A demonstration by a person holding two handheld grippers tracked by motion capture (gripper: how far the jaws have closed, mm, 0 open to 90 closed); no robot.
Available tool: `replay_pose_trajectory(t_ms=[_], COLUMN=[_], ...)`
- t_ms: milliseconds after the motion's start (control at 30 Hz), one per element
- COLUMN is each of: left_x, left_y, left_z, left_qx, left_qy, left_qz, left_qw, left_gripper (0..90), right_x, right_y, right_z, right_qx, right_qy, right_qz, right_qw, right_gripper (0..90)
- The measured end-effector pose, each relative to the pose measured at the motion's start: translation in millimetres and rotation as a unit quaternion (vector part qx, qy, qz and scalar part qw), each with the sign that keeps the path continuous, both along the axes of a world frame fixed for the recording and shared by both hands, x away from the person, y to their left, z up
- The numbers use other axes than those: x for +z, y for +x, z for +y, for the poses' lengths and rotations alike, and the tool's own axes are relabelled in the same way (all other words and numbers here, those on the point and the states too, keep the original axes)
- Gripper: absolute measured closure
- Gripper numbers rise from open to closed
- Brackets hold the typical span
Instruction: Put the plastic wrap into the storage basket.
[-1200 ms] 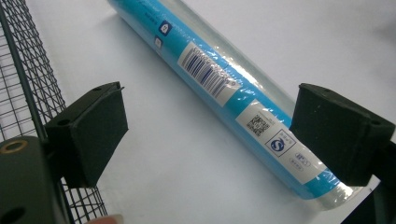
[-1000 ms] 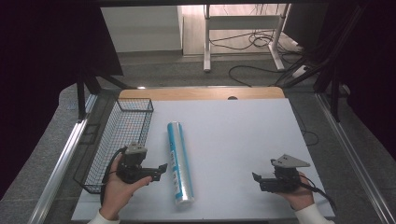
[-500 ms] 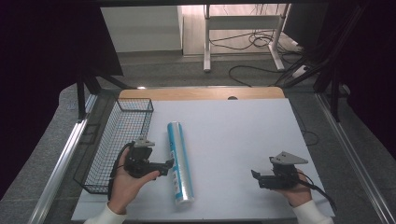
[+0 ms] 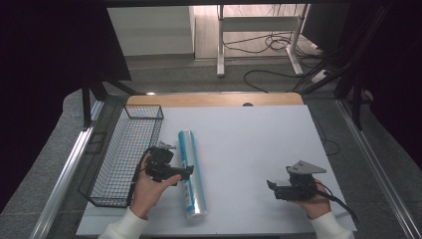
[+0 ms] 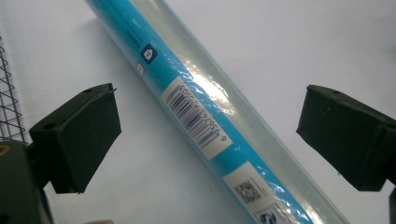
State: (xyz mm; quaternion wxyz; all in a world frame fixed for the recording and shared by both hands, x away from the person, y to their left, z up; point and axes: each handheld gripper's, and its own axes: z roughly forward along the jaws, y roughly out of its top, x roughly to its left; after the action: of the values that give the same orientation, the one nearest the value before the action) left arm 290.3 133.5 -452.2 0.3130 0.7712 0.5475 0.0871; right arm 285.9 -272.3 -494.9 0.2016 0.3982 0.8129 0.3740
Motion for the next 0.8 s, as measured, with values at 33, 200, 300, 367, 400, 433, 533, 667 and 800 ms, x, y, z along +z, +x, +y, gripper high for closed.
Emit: replay_pose_trajectory(t_ms=[33,200,300,367,400,433,533,667,800], left_x=[-1.9,-11.7,-16.8,-20.7,-22.1,-24.3,-29.1,-35.4,-40.6], left_y=[2.5,15.7,22.0,26.5,28.2,30.4,34.2,38.1,42.9], left_z=[-0.8,-3.3,-3.9,-6.0,-6.9,-8.5,-12.3,-16.5,-18.5], left_qx=[0.003,0.021,0.029,0.035,0.036,0.037,0.038,0.044,0.054], left_qy=[0.001,0.0,-0.02,-0.027,-0.028,-0.03,-0.032,-0.039,-0.046], left_qz=[0.003,0.026,0.031,0.038,0.041,0.046,0.058,0.074,0.099], left_qw=[1.0,0.9994,0.9989,0.9983,0.9981,0.9978,0.9971,0.9955,0.9925], left_gripper=[5.5,5.9,7.7,8.0,8.0,8.6,8.9,8.6,8.3], right_x=[-0.2,-1.7,-3.0,-3.6,-3.6,-4.2,-4.7,-5.9,-6.5], right_y=[0.0,0.3,0.3,0.2,0.2,0.2,0.1,0.3,0.3], right_z=[0.1,1.4,2.1,2.6,2.6,2.9,3.3,4.1,4.6], right_qx=[0.0,0.001,0.002,0.001,0.001,0.002,0.002,0.002,0.003], right_qy=[0.0,-0.005,-0.01,-0.012,-0.012,-0.014,-0.016,-0.02,-0.021], right_qz=[0.0,0.003,0.002,0.003,0.003,0.003,0.003,0.006,0.007], right_qw=[1.0,1.0,1.0,0.9999,0.9999,0.9999,0.9999,0.9998,0.9997], right_gripper=[12.8,12.8,12.8,12.8,12.8,12.8,12.8,12.8,12.8])
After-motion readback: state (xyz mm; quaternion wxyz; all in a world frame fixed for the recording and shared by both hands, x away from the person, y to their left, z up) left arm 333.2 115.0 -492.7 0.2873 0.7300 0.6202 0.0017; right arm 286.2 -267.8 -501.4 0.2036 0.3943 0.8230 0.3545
